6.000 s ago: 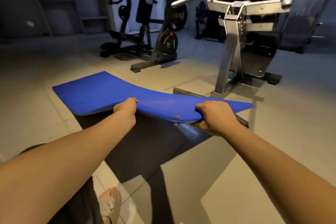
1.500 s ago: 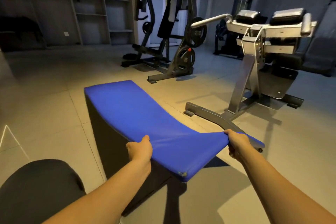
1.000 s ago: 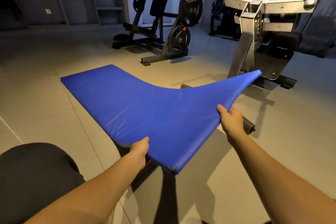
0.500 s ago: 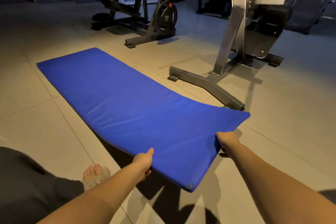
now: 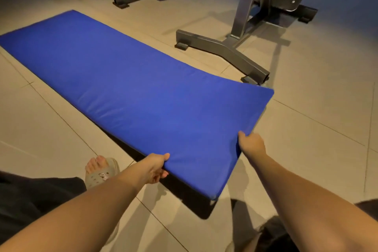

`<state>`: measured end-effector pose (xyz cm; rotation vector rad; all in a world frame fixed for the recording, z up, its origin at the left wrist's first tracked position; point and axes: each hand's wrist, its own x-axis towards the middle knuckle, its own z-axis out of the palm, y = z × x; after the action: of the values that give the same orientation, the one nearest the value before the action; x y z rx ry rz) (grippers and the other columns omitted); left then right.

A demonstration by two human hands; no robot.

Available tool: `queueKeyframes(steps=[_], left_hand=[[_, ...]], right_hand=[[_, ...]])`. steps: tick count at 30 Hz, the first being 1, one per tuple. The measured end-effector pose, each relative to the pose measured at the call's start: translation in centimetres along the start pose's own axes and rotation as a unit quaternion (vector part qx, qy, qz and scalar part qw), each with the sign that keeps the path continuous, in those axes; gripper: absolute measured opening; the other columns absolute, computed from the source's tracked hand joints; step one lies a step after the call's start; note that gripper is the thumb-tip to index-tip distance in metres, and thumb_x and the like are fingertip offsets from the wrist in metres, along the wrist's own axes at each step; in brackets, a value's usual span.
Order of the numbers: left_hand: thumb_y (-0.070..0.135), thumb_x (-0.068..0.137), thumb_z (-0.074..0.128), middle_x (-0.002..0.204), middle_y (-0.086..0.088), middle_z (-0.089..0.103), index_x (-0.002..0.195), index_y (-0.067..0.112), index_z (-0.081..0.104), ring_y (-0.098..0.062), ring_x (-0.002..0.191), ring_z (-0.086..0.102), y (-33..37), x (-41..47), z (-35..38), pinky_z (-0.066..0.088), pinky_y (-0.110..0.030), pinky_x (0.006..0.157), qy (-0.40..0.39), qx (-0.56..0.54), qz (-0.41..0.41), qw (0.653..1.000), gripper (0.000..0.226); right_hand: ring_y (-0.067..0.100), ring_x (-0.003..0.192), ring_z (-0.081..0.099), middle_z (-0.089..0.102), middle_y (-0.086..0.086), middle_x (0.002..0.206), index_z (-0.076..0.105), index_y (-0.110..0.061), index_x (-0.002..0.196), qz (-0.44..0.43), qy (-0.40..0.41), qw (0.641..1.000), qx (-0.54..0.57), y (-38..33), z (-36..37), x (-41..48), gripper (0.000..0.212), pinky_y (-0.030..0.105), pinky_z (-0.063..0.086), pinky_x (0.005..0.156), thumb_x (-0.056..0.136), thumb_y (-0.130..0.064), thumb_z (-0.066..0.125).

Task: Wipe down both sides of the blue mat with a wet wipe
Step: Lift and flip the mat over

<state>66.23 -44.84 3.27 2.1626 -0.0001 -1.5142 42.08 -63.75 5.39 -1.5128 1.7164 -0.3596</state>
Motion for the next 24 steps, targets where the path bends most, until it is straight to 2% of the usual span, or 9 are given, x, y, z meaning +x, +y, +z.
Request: queueKeyframes(steps=[2, 4, 8, 11, 14, 18, 20, 24], left_hand=[[0.045, 0.104, 0.051, 0.061, -0.01, 0.056, 0.106, 0.008, 0.052, -0.012, 0.034, 0.049, -0.9, 0.9, 0.7, 0.03, -0.016, 0.043, 0.005, 0.015, 0.0, 1.0, 0.036], [0.043, 0.103, 0.053, 0.067, -0.012, 0.059, 0.105, 0.008, 0.053, -0.015, 0.041, 0.052, -1.9, 1.6, 1.2, 0.034, -0.018, 0.046, 0.011, 0.014, 0.001, 1.0, 0.035], [0.04, 0.101, 0.058, 0.08, -0.014, 0.063, 0.104, 0.011, 0.054, -0.018, 0.054, 0.056, -3.1, 2.4, 0.9, 0.038, -0.022, 0.05, 0.005, 0.007, -0.008, 1.0, 0.03], [0.041, 0.1, 0.06, 0.084, -0.016, 0.065, 0.111, 0.007, 0.055, -0.02, 0.059, 0.06, -4.0, 3.1, 0.8, 0.041, -0.023, 0.053, -0.006, 0.015, -0.024, 1.0, 0.036], [0.041, 0.099, 0.063, 0.094, -0.017, 0.069, 0.115, 0.004, 0.057, -0.021, 0.065, 0.063, -4.4, 3.7, 1.0, 0.044, -0.024, 0.056, -0.004, 0.024, -0.045, 0.999, 0.041], [0.041, 0.097, 0.066, 0.102, -0.017, 0.075, 0.116, 0.004, 0.059, -0.021, 0.066, 0.066, -4.1, 4.4, 1.5, 0.045, -0.026, 0.061, 0.002, 0.042, -0.064, 0.997, 0.042], [0.04, 0.097, 0.067, 0.097, -0.016, 0.076, 0.115, 0.004, 0.059, -0.021, 0.065, 0.066, -4.1, 4.5, 2.1, 0.045, -0.026, 0.062, 0.001, 0.044, -0.068, 0.997, 0.041], [0.039, 0.097, 0.066, 0.087, -0.014, 0.073, 0.115, 0.002, 0.059, -0.02, 0.069, 0.066, -3.8, 4.6, 3.1, 0.05, -0.028, 0.066, -0.016, 0.045, -0.083, 0.995, 0.042]], right_hand=[[0.029, 0.059, 0.053, 0.061, 0.018, 0.074, 0.058, 0.0, 0.089, 0.092, -0.069, 0.993, -0.03, 3.3, 0.9, 0.1, 0.031, 0.035, 0.044, 0.057, 0.098, -0.029, 0.049], [0.024, 0.053, 0.043, 0.053, 0.015, 0.068, 0.051, -0.003, 0.076, 0.116, -0.082, 0.989, -0.028, 4.3, 1.5, 0.0, 0.02, 0.03, 0.035, 0.049, 0.091, -0.016, 0.049], [0.021, 0.054, 0.035, 0.044, 0.009, 0.069, 0.043, -0.009, 0.075, 0.138, -0.103, 0.985, -0.002, 5.5, 3.0, -0.4, 0.018, 0.027, 0.029, 0.046, 0.091, -0.011, 0.048], [0.02, 0.057, 0.032, 0.042, 0.009, 0.073, 0.043, -0.009, 0.079, 0.151, -0.138, 0.979, -0.008, 6.7, 4.1, -0.6, 0.015, 0.027, 0.027, 0.047, 0.094, -0.01, 0.048], [0.02, 0.054, 0.031, 0.039, 0.008, 0.069, 0.042, -0.007, 0.081, 0.166, -0.155, 0.974, -0.009, 7.2, 4.7, -0.5, 0.018, 0.027, 0.025, 0.048, 0.098, -0.007, 0.047], [0.022, 0.057, 0.036, 0.043, 0.01, 0.074, 0.045, -0.007, 0.082, 0.164, -0.135, 0.977, -0.031, 7.8, 5.0, 0.2, 0.02, 0.03, 0.03, 0.048, 0.1, -0.012, 0.053], [0.024, 0.06, 0.042, 0.048, 0.01, 0.077, 0.048, -0.007, 0.087, 0.161, -0.116, 0.979, -0.037, 8.1, 4.9, 0.2, 0.016, 0.031, 0.035, 0.05, 0.1, -0.014, 0.053], [0.031, 0.078, 0.055, 0.056, 0.011, 0.088, 0.053, -0.004, 0.105, 0.16, -0.099, 0.982, -0.034, 8.8, 5.0, 0.2, 0.016, 0.04, 0.052, 0.069, 0.102, -0.02, 0.051]])
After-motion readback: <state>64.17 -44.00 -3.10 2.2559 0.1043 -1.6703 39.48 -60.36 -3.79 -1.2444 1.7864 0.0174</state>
